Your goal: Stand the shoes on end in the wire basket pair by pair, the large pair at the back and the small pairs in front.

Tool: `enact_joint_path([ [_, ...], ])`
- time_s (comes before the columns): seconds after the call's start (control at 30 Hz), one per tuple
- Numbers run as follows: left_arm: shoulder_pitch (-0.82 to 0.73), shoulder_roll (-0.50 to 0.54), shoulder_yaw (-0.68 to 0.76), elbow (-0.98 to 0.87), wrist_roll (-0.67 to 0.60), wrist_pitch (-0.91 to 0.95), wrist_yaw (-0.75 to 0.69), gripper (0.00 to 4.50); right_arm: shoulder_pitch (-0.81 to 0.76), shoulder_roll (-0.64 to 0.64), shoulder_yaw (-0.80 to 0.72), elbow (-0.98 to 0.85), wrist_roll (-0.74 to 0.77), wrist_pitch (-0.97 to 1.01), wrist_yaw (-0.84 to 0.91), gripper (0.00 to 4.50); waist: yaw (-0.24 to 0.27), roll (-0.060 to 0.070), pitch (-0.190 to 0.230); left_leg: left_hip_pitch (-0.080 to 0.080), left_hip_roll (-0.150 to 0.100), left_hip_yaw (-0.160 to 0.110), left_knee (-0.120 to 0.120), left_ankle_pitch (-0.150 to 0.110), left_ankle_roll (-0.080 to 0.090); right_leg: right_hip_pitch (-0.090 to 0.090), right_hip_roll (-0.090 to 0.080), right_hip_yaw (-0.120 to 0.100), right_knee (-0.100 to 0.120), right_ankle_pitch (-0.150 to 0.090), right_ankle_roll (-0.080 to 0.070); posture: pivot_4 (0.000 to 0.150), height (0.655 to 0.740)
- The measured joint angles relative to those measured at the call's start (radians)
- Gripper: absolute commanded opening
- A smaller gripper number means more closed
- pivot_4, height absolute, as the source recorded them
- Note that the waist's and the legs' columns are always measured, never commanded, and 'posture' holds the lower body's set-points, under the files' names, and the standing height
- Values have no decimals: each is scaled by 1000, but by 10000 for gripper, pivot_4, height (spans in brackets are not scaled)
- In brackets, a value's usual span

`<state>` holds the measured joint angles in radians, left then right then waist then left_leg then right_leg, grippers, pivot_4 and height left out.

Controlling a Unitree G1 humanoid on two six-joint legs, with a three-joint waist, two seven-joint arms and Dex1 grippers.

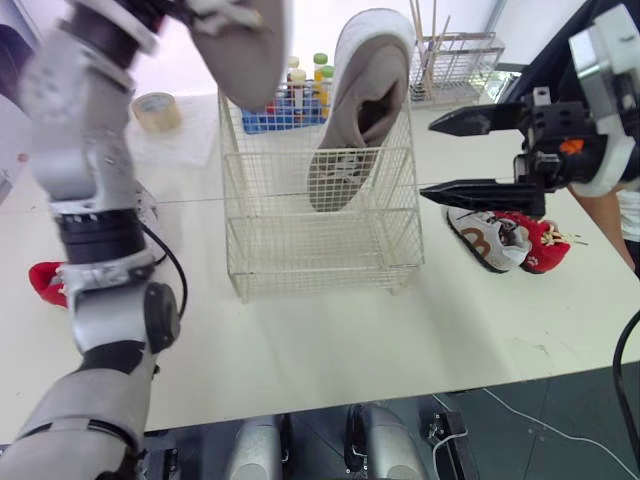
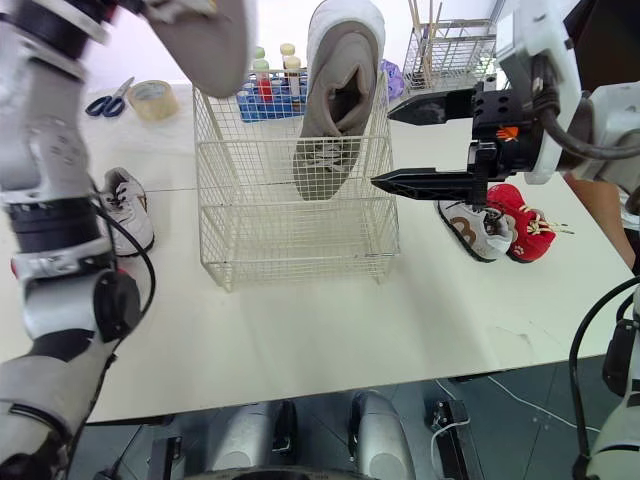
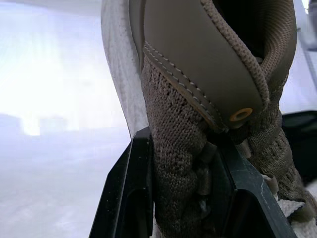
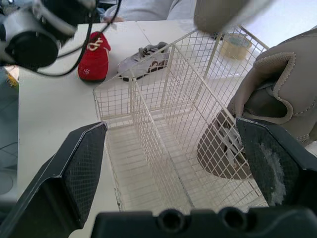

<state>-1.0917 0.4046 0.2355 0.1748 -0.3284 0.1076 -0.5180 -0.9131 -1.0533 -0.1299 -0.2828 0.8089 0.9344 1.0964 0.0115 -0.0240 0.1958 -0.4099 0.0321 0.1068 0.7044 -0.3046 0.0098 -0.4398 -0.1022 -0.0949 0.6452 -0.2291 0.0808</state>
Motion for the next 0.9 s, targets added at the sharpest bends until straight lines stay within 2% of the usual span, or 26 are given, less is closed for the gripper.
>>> enact_joint_path([
  [0.23, 79, -67, -52, 69, 97, -192, 52, 12251, 0, -3, -3, 0, 16, 26, -20, 45000, 1, 0, 0, 0, 0, 0, 0, 0, 0, 0, 0, 0, -1, 0, 0, 1500, 7400],
  [0.53, 269, -119, -89, 10, 124, -204, 106, 12251, -1, -4, -11, -7, 39, 39, -36, 45000, 2, 0, 0, 0, 1, -1, 0, 0, 1, 0, -1, 0, -1, 0, 0, 1500, 7400],
  [0.63, 298, -116, -90, -32, 126, -198, 118, 23089, -1, 1, -11, 1, 39, 29, -31, 45000, 1, 0, 0, 0, 1, -1, 0, 0, 1, 0, -1, 0, -1, 0, 0, 1500, 7400],
  [0.77, 334, -109, -92, -74, 119, -163, 125, 44418, -1, 6, -11, 17, 38, 9, -18, 45000, 2, 0, 0, 0, 1, -1, 0, 0, 1, 0, -1, 0, -1, 0, 0, 1500, 7400],
  [0.9, 355, -82, -88, -145, 99, -84, 132, 44827, -1, 13, -11, 24, 37, -10, -4, 45000, 2, 0, 0, 0, 1, -1, 0, -1, 1, 0, -1, 0, -1, 0, 0, 1500, 7400],
])
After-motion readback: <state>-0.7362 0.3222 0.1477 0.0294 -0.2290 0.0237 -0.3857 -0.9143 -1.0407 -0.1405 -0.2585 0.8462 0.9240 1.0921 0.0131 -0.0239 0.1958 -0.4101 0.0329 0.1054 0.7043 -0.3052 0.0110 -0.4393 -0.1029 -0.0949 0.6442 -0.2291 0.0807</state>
